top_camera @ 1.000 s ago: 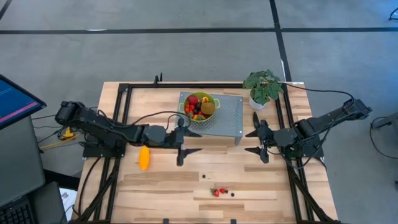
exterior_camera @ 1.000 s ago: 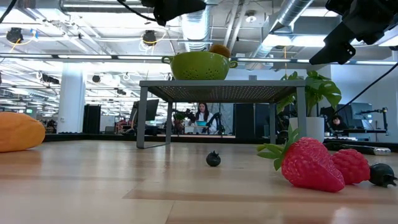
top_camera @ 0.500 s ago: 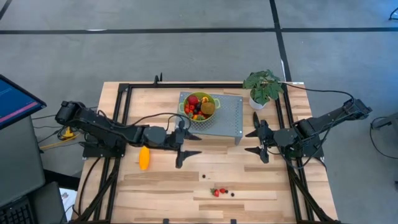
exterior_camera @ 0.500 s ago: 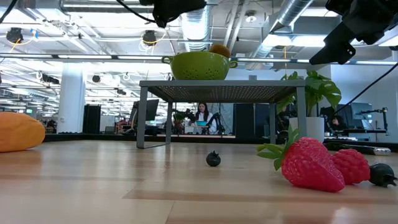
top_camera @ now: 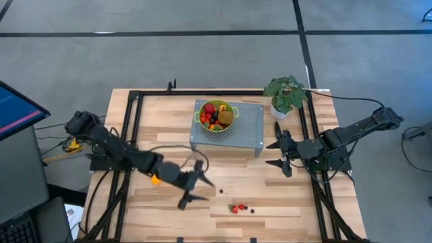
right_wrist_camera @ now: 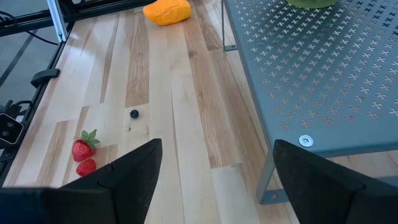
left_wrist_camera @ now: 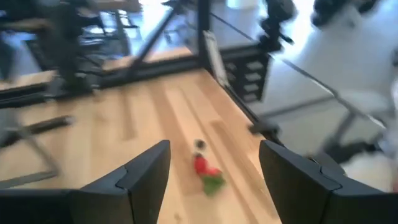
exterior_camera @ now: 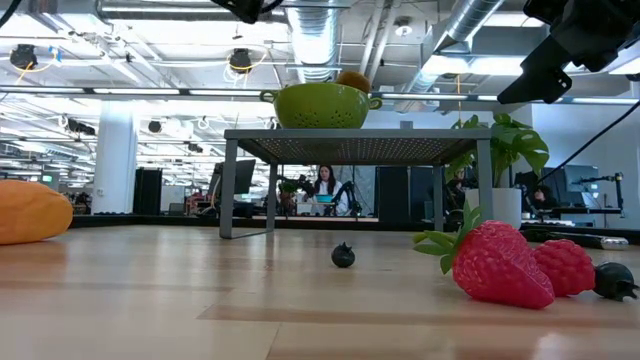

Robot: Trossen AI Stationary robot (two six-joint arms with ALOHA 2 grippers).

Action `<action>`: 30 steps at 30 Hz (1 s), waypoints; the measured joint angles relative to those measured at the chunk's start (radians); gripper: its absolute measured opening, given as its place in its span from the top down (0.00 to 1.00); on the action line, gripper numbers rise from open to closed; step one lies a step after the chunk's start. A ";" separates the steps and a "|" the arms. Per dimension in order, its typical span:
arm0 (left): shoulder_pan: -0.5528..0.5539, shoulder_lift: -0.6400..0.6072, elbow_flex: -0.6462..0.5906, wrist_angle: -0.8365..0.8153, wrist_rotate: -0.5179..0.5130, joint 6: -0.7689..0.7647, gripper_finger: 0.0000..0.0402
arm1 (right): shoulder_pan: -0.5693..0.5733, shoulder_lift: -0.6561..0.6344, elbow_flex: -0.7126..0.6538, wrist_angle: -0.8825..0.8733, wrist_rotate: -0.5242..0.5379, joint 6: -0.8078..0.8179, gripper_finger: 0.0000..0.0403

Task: Pick & Place Fruit
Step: Put the blueberry into the green strainer bowl on the shelf

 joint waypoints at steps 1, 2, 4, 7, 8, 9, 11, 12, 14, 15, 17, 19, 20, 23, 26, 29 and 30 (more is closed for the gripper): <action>-0.015 0.019 0.000 0.003 0.000 0.007 0.40 | 0.000 0.000 0.000 0.000 0.000 0.000 0.25; -0.026 0.035 0.000 0.002 0.000 0.010 0.40 | 0.000 0.000 0.000 0.000 0.000 0.000 0.25; -0.046 0.067 0.000 0.001 0.000 0.009 0.40 | 0.000 0.000 0.000 0.000 0.000 0.000 0.25; -0.065 0.108 0.000 0.001 -0.001 0.008 0.40 | 0.000 0.000 0.000 0.000 0.000 0.000 0.25; -0.071 0.120 0.000 0.002 -0.001 0.008 0.40 | 0.000 0.000 0.000 0.000 0.000 0.000 0.25; -0.077 0.128 0.000 0.003 -0.001 0.008 0.40 | 0.000 0.000 0.000 0.000 0.000 0.000 0.25; -0.089 0.147 0.000 0.004 -0.002 0.005 0.40 | 0.000 0.000 0.000 0.000 0.000 0.000 0.25; -0.096 0.156 0.000 0.002 -0.002 0.005 0.40 | 0.000 0.000 0.000 0.000 0.000 0.000 0.25; -0.105 0.173 0.000 0.003 -0.002 0.005 0.40 | 0.000 0.000 0.000 0.000 0.000 0.000 0.25; -0.109 0.182 0.000 0.004 -0.002 0.005 0.40 | 0.000 0.000 0.000 0.000 0.000 0.000 0.25; -0.111 0.203 0.000 0.003 -0.001 0.008 0.40 | 0.000 0.000 0.000 0.000 0.000 0.000 0.25; -0.110 0.224 0.000 0.005 -0.003 0.008 0.40 | 0.000 0.000 0.000 0.000 0.000 0.000 0.25; -0.107 0.234 0.000 0.005 -0.012 0.008 0.40 | 0.000 0.000 0.000 0.000 0.000 0.000 0.25; -0.093 0.274 0.000 0.029 -0.065 0.008 0.40 | 0.000 0.000 0.000 0.000 0.000 0.000 0.25; -0.068 0.332 0.000 0.094 -0.100 0.008 0.40 | 0.000 0.000 0.000 0.000 0.000 0.000 0.25; -0.038 0.406 0.000 0.193 -0.106 0.008 0.40 | 0.000 0.000 0.000 0.000 0.000 0.000 0.25; -0.029 0.429 0.000 0.223 -0.109 0.008 0.40 | 0.000 0.000 0.000 0.000 0.000 0.000 0.25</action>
